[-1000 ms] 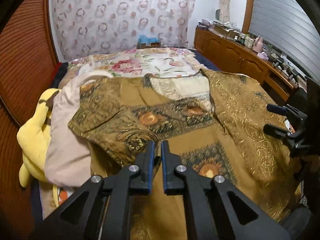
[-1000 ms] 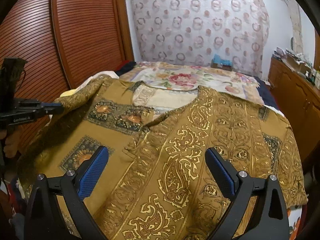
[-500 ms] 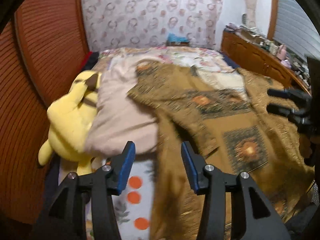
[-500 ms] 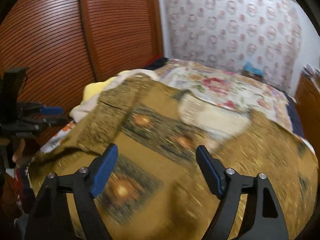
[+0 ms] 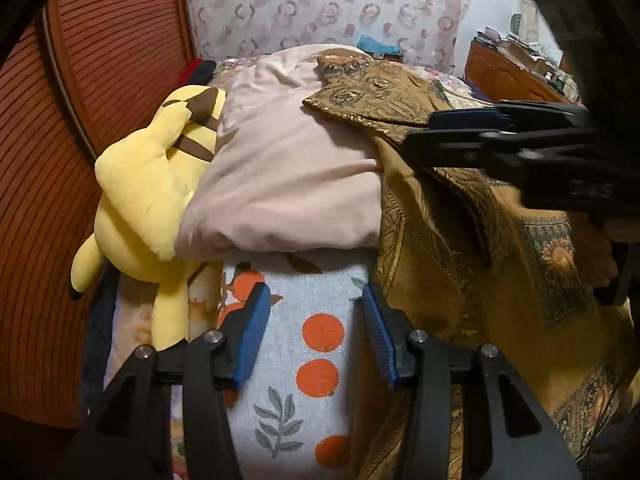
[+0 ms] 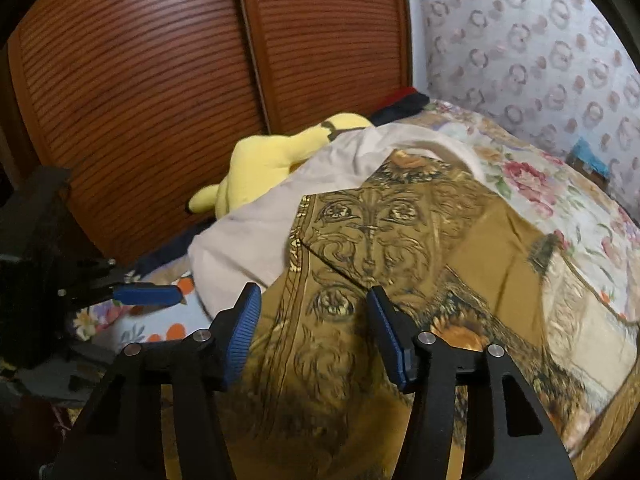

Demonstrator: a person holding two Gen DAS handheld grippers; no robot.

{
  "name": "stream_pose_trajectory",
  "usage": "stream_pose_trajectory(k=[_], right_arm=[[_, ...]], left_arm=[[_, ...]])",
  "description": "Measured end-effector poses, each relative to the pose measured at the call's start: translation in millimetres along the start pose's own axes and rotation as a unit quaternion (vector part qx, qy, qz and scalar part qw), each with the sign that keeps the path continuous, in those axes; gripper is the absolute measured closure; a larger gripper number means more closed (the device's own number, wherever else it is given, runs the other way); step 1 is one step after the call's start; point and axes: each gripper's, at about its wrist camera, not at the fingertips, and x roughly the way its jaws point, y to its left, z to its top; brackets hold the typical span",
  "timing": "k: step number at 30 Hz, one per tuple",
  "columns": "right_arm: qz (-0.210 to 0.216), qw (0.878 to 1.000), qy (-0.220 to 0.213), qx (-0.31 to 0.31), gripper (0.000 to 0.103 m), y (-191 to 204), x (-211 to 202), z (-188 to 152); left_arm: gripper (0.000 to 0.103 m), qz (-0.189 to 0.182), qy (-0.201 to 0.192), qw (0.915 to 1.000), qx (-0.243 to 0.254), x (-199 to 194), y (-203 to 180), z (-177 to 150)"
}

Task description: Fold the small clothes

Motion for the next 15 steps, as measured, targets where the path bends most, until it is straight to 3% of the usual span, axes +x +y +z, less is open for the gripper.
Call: stream_pose_trajectory(k=[2,4,6,10,12,15], right_arm=[[-0.004,1.000,0.006,-0.008,0.059,-0.2,6.9,3.0],[-0.001,1.000,0.010,-0.014,0.085,-1.5,11.2,3.6],[0.000,1.000,0.004,-0.015,0.098,-2.6,10.2,2.1],[-0.027,0.999,-0.029,-0.003,0.100,-11.4,-17.0,2.1],[-0.037,0.998,-0.044,0.032,0.100,-25.8,-36.5,-0.9],[-0.064,0.997,-0.034,0.039,0.100,-41.2,-51.0,-11.3]], left_arm=[[0.056,0.000,-0.003,1.0000,0.000,0.3,0.5,0.0],[0.056,0.001,-0.009,1.0000,0.001,0.3,0.3,-0.3],[0.056,0.003,-0.016,0.9999,0.005,0.3,-0.4,-1.2],[0.056,0.027,-0.022,0.9988,0.033,-3.3,-8.1,-2.8],[0.056,0.014,-0.024,0.9993,0.025,-5.1,-8.6,-5.6],[0.056,0.020,-0.032,0.9984,0.042,-2.6,-13.6,-2.3]])
